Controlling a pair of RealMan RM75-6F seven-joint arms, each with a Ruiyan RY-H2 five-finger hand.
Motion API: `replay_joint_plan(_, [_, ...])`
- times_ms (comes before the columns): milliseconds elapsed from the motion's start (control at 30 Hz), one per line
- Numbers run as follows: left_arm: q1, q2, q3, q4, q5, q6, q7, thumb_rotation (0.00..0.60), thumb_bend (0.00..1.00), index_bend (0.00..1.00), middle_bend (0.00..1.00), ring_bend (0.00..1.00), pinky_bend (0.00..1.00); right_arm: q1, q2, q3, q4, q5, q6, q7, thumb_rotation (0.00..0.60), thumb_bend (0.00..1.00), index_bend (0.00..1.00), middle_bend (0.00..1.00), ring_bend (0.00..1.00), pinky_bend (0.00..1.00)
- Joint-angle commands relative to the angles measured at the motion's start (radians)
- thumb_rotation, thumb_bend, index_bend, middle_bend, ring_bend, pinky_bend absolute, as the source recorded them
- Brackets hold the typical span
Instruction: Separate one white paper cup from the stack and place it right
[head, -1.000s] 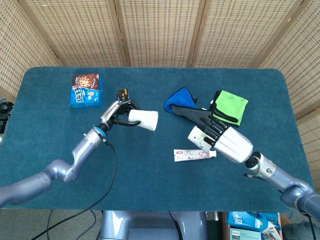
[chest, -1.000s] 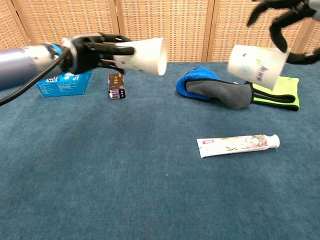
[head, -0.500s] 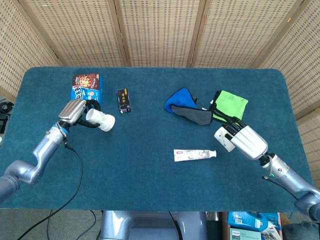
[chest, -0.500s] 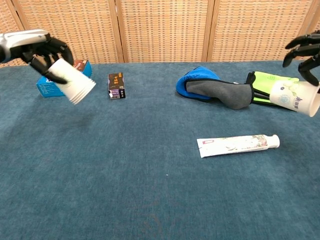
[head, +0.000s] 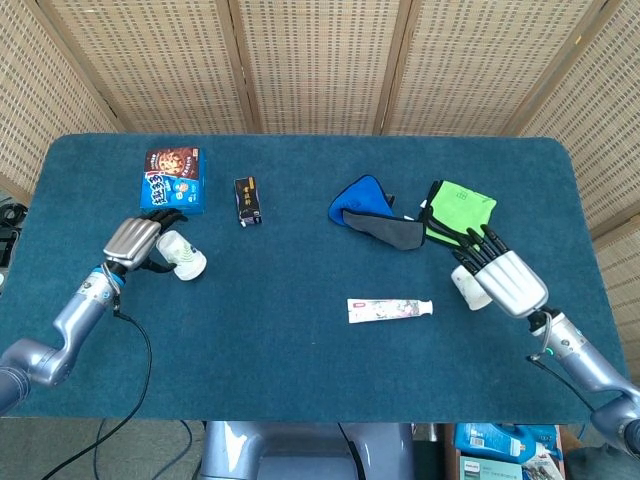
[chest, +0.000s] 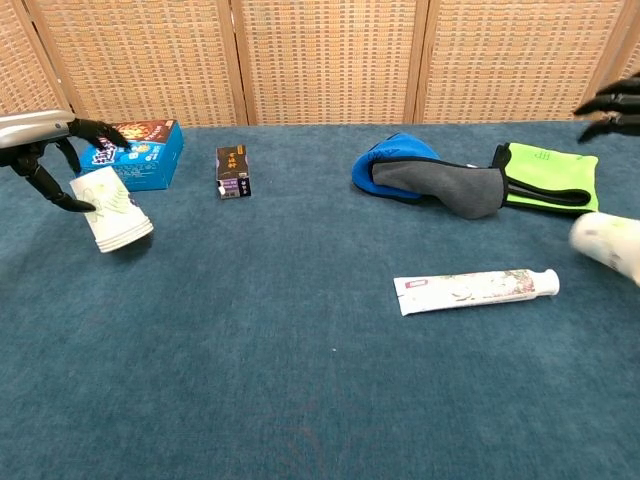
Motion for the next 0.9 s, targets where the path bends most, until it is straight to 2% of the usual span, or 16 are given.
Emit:
replay_joint_plan(33, [0.021,0.051,-0.009,-0.066,-0.012,0.038,-0.009,0.600,0.21,0.00,0.00,0.00,0.02,-0.033,0.065,0.038,-0.134,0.040,0.043,-0.051,0.600,0.00,0.08,0.04,0.01,0.03])
replay_joint_plan(267, [0.099,0.152,-0.033,-0.197,-0.034,0.174,-0.015,0.600,0.21,0.00,0.00,0.00,0.00,-0.146,0.140,0.069,-0.334,0.101,0.182,-0.048,0.600,0.00,0.07,0.02,0.00,0.00])
replay_joint_plan(400, [0.175,0.208,-0.027,-0.279,-0.056,0.265,0.029,0.600,0.21,0.00,0.00,0.00,0.00,-0.228,0.150,0.068,-0.390,0.147,0.240,-0.009,0.600,0.00,0.07,0.00,0.00,0.00])
replay_joint_plan(633, [0.352,0.258,0.003,-0.433,-0.116,0.474,0.211,0.600,0.20,0.00,0.00,0.00,0.00,-0.354,0.142,0.047,-0.463,0.205,0.294,0.065,0.600,0.00,0.01,0.00,0.00,0.00])
replay_joint_plan(733, [0.421,0.263,0.028,-0.490,-0.128,0.553,0.313,0.600,0.20,0.00,0.00,0.00,0.00,-0.392,0.154,0.039,-0.516,0.216,0.304,0.050,0.600,0.00,0.00,0.00,0.00,0.00])
replay_joint_plan(900, [0.486,0.273,0.049,-0.567,-0.123,0.626,0.396,0.600,0.20,0.00,0.00,0.00,0.00,-0.415,0.160,0.043,-0.542,0.203,0.315,0.015,0.600,0.00,0.00,0.00,0.00,0.00])
